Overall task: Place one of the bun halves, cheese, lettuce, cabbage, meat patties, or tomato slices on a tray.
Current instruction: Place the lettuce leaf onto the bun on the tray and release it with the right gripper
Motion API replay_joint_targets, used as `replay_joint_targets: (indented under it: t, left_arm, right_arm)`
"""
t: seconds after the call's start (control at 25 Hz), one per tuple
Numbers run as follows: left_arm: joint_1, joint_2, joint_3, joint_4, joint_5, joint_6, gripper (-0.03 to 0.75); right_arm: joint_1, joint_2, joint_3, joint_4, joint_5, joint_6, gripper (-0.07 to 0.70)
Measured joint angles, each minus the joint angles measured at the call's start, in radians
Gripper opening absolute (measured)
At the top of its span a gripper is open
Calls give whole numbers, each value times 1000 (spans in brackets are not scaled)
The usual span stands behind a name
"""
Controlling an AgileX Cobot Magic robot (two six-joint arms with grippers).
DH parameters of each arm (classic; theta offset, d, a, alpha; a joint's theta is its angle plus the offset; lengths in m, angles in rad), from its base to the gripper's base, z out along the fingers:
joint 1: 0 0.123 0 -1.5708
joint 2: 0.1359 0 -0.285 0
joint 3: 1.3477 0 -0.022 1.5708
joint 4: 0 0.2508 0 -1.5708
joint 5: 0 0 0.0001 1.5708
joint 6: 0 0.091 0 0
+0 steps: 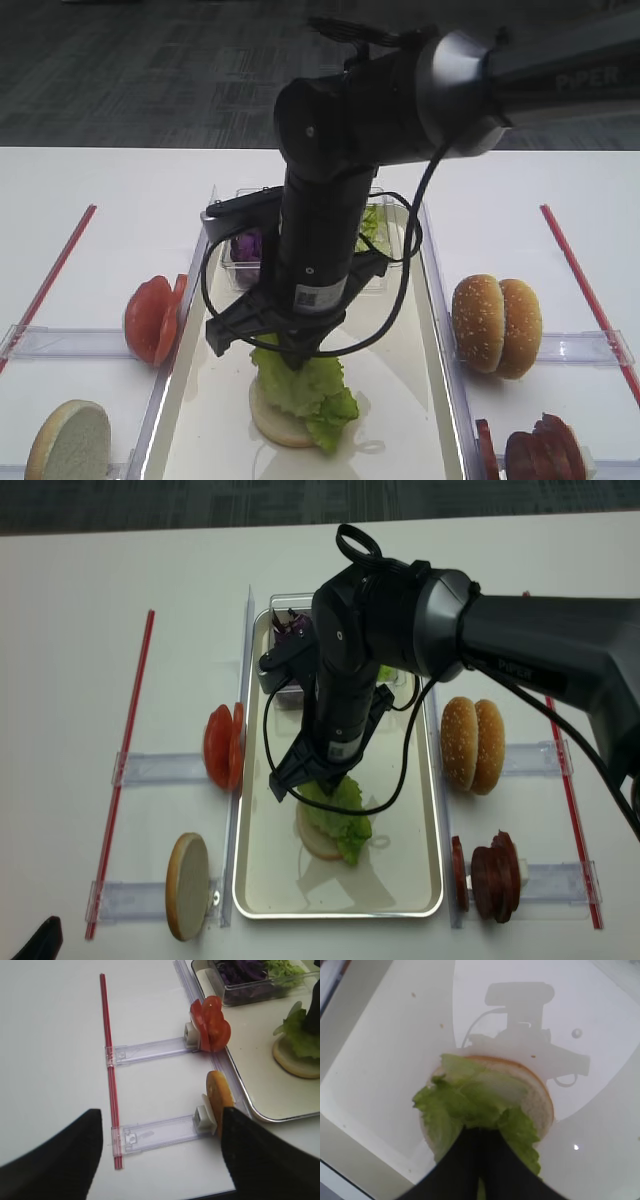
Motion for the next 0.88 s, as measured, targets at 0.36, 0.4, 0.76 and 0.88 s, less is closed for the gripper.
replay_joint_targets:
  t: [0.36, 0.4, 0.76, 0.88]
  left_arm:
    - [0, 0, 0, 0, 0, 0, 475]
    - [0, 0, 0, 0, 0, 0, 475]
    - [0, 0, 0, 0, 0, -1, 475]
    - [0, 0, 0, 4, 0, -8, 475]
  right_arm:
    - [0, 4, 0, 8, -24, -19, 39]
    - [0, 4, 0, 14, -28, -25, 39]
    - [0, 44, 0, 38, -21, -49, 39]
    - [0, 44, 0, 36, -15, -51, 39]
